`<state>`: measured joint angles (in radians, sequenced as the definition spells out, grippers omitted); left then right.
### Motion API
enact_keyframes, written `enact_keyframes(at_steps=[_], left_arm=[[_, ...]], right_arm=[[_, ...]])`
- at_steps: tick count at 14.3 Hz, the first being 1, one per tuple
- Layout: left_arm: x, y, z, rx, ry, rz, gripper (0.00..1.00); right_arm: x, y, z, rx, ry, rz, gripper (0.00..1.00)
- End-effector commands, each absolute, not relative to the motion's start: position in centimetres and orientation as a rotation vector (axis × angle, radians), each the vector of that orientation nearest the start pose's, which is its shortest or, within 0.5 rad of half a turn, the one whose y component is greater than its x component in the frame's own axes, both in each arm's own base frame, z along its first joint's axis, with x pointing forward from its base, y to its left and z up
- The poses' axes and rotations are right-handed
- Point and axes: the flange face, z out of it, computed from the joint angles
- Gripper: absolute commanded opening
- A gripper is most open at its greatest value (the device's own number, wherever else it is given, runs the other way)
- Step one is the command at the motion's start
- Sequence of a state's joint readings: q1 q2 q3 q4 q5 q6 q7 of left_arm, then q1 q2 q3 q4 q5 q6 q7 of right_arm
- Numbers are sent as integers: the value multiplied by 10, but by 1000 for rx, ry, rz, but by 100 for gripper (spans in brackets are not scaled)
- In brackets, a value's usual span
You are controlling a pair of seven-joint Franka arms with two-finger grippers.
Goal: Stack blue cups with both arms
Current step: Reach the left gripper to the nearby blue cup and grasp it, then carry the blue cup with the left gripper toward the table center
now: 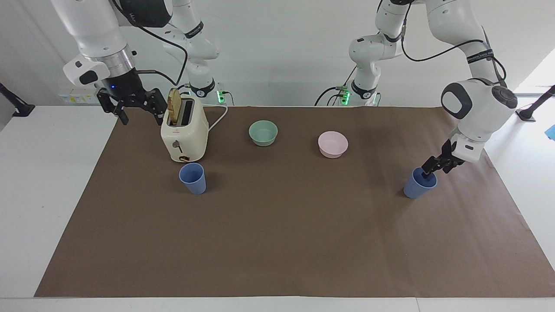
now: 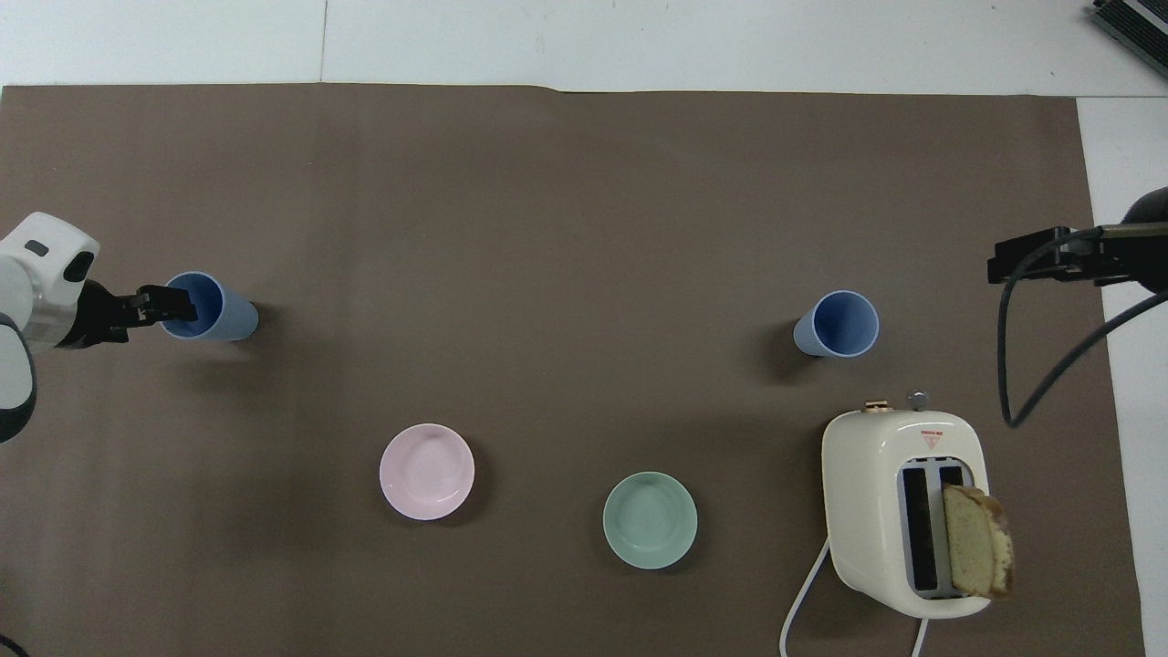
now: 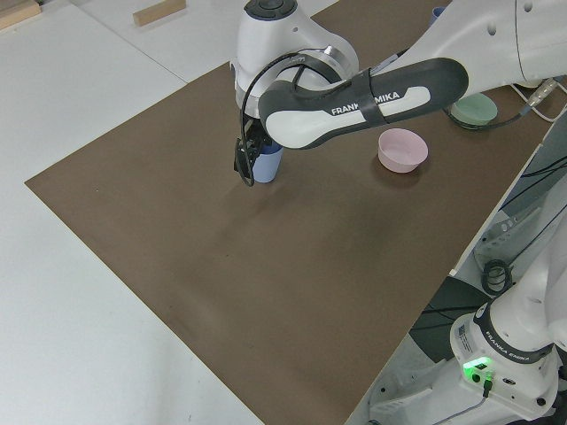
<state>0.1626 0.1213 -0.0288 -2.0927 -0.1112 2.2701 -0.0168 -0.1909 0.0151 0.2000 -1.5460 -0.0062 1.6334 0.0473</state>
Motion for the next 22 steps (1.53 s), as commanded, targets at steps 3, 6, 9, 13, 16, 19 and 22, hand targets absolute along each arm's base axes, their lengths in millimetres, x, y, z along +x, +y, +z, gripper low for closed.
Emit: enact_keyframes(at_steps=[3,6,9,13,16,19,22], left_arm=[[560,73,371,-3212,-363,-131,0],[573,73,377,-3213,-357,-146,0],[585,69,393,-3214,-341,-194,0],[607,45,460,-3227,-315,-246,0],[614,-17,503,-3229,-432,-216,0],[606,-107,507,-3187,-533,-214,0],[584,-193,506,-3199,-561,-184,0]], right_arm=[[561,1,635,-3147,43,-109,100],[560,2,636,-3149,43,-114,100],[560,2,636,-3149,41,-114,100],[560,2,636,-3148,41,-111,100],[560,2,636,-3148,41,-114,100],[560,2,636,-3149,41,-114,100],[560,2,636,-3149,41,-111,100]])
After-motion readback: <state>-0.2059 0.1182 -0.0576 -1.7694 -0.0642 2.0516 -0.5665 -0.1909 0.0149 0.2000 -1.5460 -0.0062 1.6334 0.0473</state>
